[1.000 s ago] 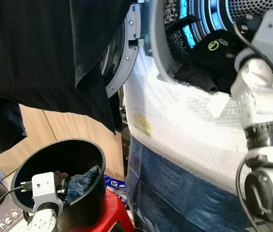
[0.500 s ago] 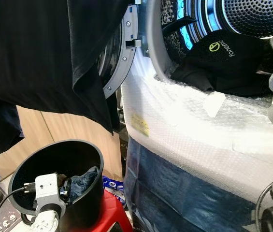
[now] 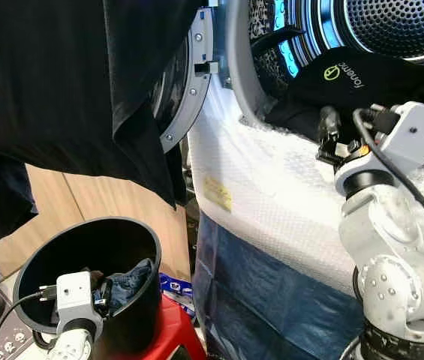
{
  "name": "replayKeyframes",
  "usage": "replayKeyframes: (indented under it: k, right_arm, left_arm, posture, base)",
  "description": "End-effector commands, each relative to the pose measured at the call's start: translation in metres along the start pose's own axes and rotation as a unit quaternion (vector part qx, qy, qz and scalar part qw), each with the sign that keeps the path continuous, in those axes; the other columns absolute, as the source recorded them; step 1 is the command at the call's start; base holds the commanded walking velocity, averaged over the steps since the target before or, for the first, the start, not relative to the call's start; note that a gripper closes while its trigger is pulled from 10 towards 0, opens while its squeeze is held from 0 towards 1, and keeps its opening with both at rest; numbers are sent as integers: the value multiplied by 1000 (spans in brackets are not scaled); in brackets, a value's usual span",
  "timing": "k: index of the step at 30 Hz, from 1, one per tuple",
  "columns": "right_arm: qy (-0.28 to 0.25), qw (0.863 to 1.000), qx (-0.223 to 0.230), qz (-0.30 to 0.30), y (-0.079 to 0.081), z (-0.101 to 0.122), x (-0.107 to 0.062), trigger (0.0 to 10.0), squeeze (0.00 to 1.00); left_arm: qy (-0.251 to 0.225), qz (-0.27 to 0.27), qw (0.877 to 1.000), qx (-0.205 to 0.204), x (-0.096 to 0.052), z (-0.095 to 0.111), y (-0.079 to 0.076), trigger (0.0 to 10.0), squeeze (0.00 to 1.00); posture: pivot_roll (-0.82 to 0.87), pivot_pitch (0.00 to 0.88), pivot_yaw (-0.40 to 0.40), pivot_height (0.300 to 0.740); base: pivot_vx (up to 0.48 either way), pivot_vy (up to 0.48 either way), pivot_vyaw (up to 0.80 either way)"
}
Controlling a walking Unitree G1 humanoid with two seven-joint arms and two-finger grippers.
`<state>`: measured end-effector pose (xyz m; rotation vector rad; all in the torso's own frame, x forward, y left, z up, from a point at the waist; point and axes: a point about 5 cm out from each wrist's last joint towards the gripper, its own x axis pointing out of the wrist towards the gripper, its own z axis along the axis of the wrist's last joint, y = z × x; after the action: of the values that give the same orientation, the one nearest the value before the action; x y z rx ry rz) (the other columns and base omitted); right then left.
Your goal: Clothes washing
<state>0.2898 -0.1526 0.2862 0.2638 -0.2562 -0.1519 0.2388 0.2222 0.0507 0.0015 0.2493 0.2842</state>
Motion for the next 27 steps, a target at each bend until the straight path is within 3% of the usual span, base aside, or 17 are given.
replayKeyframes:
  k: [1, 10, 16, 22, 23, 24, 27]
  right_arm:
    - [-14, 1000, 0, 0, -1, 4, -5, 10000, 0]
    - [-53, 997, 12, 53, 13, 15, -6, 10000, 0]
    - [-75, 986, 25, 144, 21, 32, 11, 10000, 0]
    - [-62, 970, -48, 231, 35, 30, 20, 10000, 0]
    - [-19, 970, -142, 198, 34, 8, 30, 10000, 0]
    - [-9, 968, -168, 188, 32, 3, 33, 10000, 0]
    - [19, 977, -103, 185, 35, -6, 39, 10000, 0]
  left_arm:
    - [-1, 1, 1000, 9, -1, 0, 1, 10000, 0]
    - [-2, 1, 1000, 7, -2, 0, 0, 10000, 0]
    - [-3, 1, 1000, 5, -2, 1, -1, 10000, 0]
    - [-4, 3, 1000, 5, -1, 2, 0, 10000, 0]
    - [-4, 3, 1000, 5, 0, 2, -1, 10000, 0]
    - [-4, 2, 1000, 6, 0, 2, -2, 10000, 0]
    - [-9, 4, 1000, 2, 2, 5, -3, 10000, 0]
  posture:
    - [53, 0, 38, 740]
    - [50, 0, 37, 740]
    - [57, 0, 35, 740]
    - [50, 0, 33, 740]
    - [59, 0, 29, 740]
    - [59, 0, 29, 740]
    - [81, 0, 32, 740]
  base:
    - [0, 0, 0]
    - [0, 0, 0]
    - [0, 0, 0]
    - [0, 0, 0]
    - [0, 0, 0]
    - [0, 0, 0]
    - [0, 0, 0]
